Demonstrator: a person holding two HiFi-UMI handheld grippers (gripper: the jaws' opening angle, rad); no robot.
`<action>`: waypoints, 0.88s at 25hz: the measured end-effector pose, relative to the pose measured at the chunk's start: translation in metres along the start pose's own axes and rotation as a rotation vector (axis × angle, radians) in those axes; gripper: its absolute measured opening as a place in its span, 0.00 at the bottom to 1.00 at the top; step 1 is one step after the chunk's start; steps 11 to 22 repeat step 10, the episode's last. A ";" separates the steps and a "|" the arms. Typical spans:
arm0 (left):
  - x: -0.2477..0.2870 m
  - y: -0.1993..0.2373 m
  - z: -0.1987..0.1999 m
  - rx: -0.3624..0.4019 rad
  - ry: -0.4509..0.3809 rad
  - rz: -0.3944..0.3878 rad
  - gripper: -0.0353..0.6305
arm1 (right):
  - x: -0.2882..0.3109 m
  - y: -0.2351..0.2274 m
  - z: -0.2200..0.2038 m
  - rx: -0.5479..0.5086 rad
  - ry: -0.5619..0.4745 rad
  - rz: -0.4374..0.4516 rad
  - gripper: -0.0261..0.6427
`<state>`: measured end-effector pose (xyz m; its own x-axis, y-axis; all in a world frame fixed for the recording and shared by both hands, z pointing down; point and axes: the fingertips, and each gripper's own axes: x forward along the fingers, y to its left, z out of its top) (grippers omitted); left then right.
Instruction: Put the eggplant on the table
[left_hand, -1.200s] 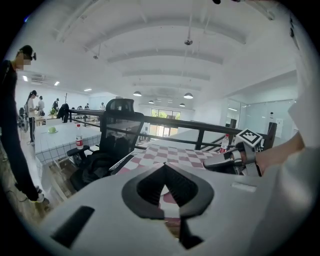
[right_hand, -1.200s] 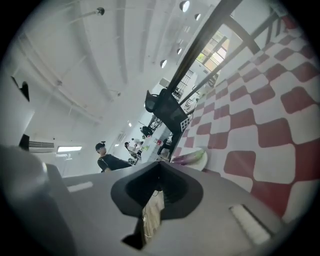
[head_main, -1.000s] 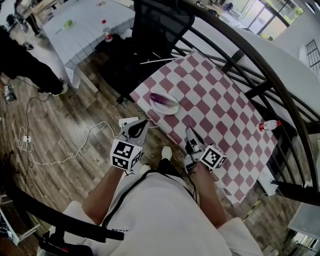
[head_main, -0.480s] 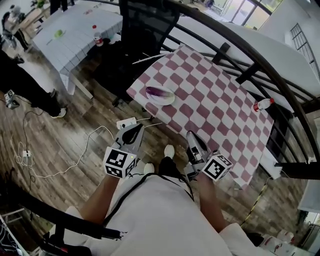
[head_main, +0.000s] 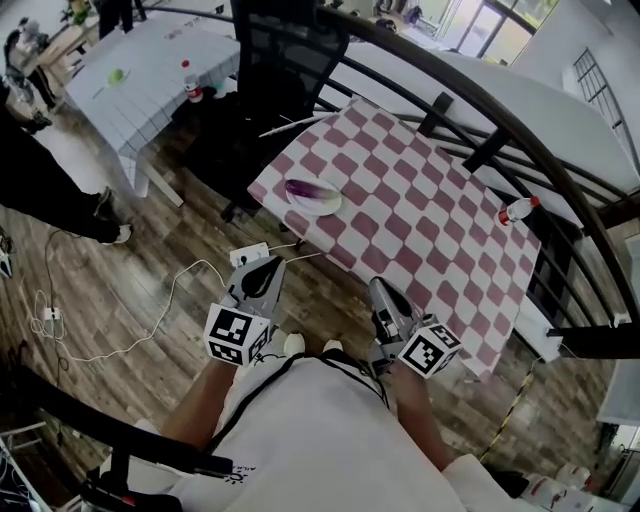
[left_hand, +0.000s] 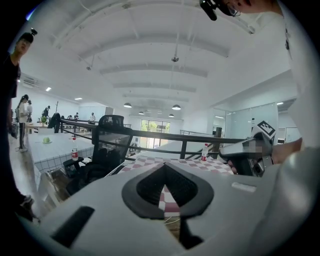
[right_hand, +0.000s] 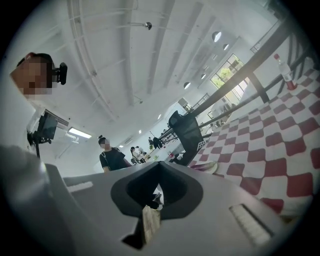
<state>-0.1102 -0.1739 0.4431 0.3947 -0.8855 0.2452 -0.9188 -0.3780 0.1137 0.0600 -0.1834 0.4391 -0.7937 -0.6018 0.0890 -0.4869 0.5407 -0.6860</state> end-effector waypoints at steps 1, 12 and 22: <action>0.001 -0.002 0.000 0.000 0.001 0.004 0.06 | 0.000 0.000 0.002 -0.013 0.008 0.004 0.05; 0.014 -0.024 0.006 -0.011 0.000 0.019 0.06 | -0.011 -0.004 0.008 -0.033 0.061 0.034 0.05; 0.014 -0.024 0.006 -0.011 0.000 0.019 0.06 | -0.011 -0.004 0.008 -0.033 0.061 0.034 0.05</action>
